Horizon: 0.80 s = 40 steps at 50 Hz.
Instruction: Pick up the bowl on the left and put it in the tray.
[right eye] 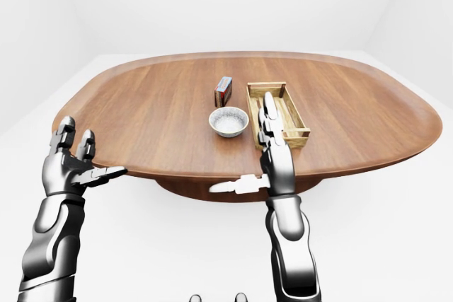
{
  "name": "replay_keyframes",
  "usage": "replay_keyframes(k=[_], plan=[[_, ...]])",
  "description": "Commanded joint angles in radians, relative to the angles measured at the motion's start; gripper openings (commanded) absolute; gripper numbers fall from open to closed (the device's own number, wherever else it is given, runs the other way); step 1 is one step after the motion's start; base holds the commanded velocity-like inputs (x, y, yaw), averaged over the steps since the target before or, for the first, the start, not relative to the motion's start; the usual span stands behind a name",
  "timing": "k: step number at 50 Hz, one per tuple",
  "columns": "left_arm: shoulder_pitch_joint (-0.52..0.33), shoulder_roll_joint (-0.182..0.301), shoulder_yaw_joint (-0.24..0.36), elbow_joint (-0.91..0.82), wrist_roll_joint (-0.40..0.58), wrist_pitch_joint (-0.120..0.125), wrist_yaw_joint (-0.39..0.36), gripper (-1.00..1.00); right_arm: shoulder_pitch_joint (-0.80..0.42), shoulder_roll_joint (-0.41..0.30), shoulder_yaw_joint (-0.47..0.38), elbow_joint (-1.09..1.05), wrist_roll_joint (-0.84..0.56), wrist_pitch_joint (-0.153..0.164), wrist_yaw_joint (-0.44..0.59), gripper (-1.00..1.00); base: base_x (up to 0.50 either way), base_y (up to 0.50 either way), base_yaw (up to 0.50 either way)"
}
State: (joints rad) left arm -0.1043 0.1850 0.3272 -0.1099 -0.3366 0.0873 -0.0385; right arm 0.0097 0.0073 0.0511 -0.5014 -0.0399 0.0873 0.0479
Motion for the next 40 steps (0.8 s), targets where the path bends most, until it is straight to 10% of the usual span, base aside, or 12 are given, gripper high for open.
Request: replay_keyframes(k=[1,40], plan=[[0.003,-0.008,0.0,-0.009,0.001,0.0,-0.001,1.0,0.004,-0.002,-0.011,0.01,0.035,0.0,-0.01,1.0,0.0,0.0,0.0],[0.011,-0.008,0.009,-0.025,-0.011,0.0,-0.008,1.0,0.022,-0.012,-0.002,-0.012,0.006,0.0,0.013,1.0,0.48,0.0,0.0]])
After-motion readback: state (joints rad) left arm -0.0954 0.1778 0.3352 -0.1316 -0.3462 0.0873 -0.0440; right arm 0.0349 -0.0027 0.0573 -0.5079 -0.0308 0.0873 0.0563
